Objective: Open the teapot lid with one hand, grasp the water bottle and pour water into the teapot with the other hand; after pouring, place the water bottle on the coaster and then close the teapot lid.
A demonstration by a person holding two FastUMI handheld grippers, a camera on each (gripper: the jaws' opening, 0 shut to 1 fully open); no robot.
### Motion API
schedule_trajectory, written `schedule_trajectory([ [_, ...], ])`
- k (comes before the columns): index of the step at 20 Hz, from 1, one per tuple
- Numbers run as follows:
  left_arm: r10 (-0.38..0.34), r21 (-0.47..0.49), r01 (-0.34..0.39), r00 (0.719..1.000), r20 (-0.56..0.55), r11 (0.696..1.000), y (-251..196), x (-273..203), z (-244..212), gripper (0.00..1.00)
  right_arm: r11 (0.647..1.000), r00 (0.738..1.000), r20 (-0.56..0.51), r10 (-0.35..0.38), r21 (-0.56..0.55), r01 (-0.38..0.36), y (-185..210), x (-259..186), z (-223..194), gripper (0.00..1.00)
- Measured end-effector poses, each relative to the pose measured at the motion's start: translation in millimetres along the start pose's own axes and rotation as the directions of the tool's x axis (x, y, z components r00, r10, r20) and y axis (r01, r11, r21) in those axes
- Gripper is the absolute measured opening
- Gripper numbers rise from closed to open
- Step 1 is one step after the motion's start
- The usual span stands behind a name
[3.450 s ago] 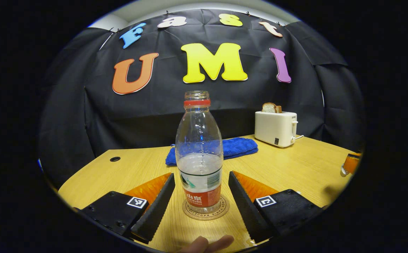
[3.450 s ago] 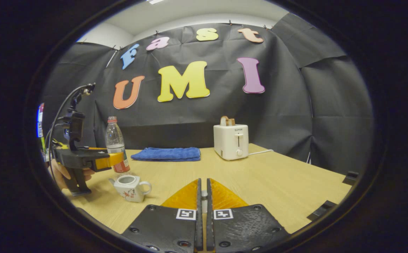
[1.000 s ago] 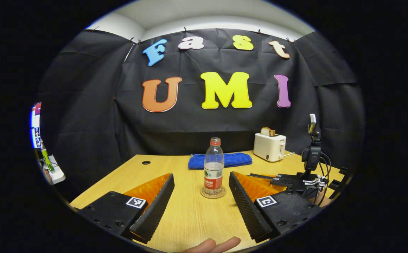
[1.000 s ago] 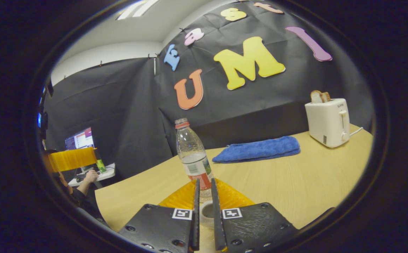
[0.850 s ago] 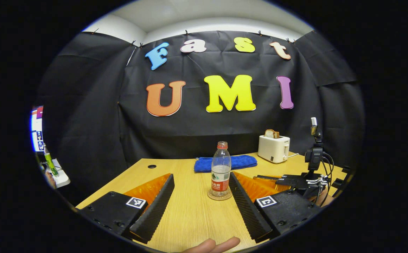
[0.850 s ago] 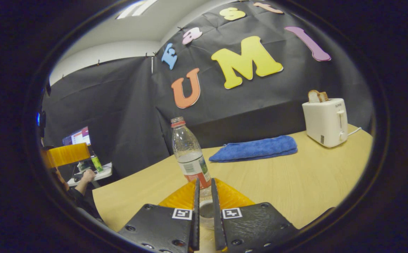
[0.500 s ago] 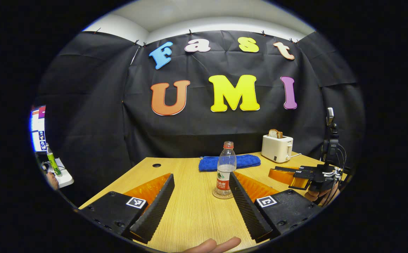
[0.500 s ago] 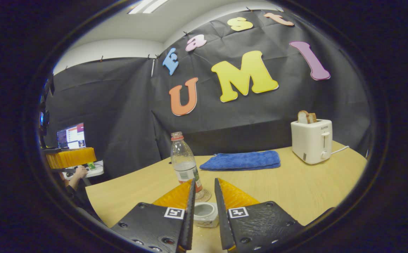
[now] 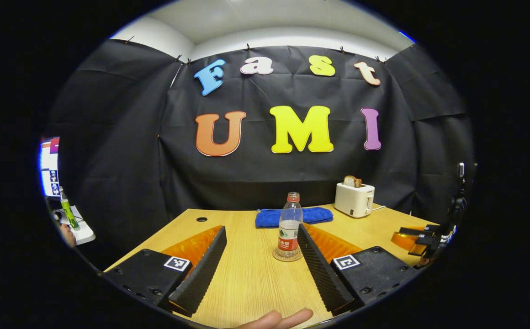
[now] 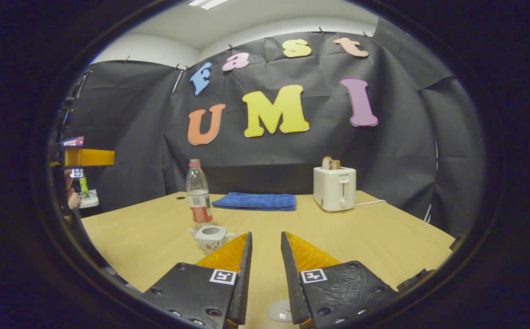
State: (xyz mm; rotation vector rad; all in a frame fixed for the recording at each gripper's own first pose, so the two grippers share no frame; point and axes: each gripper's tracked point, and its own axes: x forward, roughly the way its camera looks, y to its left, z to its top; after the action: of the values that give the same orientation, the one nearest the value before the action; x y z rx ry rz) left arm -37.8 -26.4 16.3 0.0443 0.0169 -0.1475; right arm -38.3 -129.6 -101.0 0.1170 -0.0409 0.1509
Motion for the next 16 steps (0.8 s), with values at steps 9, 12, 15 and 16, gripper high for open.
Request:
schedule_trajectory([
  [9,-0.017,0.025,0.017,1.0,0.007,1.0,-11.5,-6.7,2.5,0.98,0.998,0.997,-0.062,-0.045,0.051,0.048,-11.1,-23.1,-81.5,0.37],
  [12,-0.014,0.027,0.014,1.0,-0.002,1.0,-10.4,-6.4,-0.5,0.98,0.996,0.996,-0.063,-0.063,0.06,0.067,-16.2,-22.2,-81.2,0.37],
  [15,-0.014,0.03,0.014,1.0,-0.006,0.999,-11.3,-6.0,-1.3,0.98,0.995,0.994,-0.087,-0.069,0.064,0.075,-17.5,-21.1,-84.7,0.13],
  [16,-0.015,0.032,0.015,1.0,-0.008,0.999,-12.0,-5.6,-1.7,0.98,0.995,0.992,-0.102,-0.078,0.048,0.083,-18.5,-20.1,-87.9,0.13],
])
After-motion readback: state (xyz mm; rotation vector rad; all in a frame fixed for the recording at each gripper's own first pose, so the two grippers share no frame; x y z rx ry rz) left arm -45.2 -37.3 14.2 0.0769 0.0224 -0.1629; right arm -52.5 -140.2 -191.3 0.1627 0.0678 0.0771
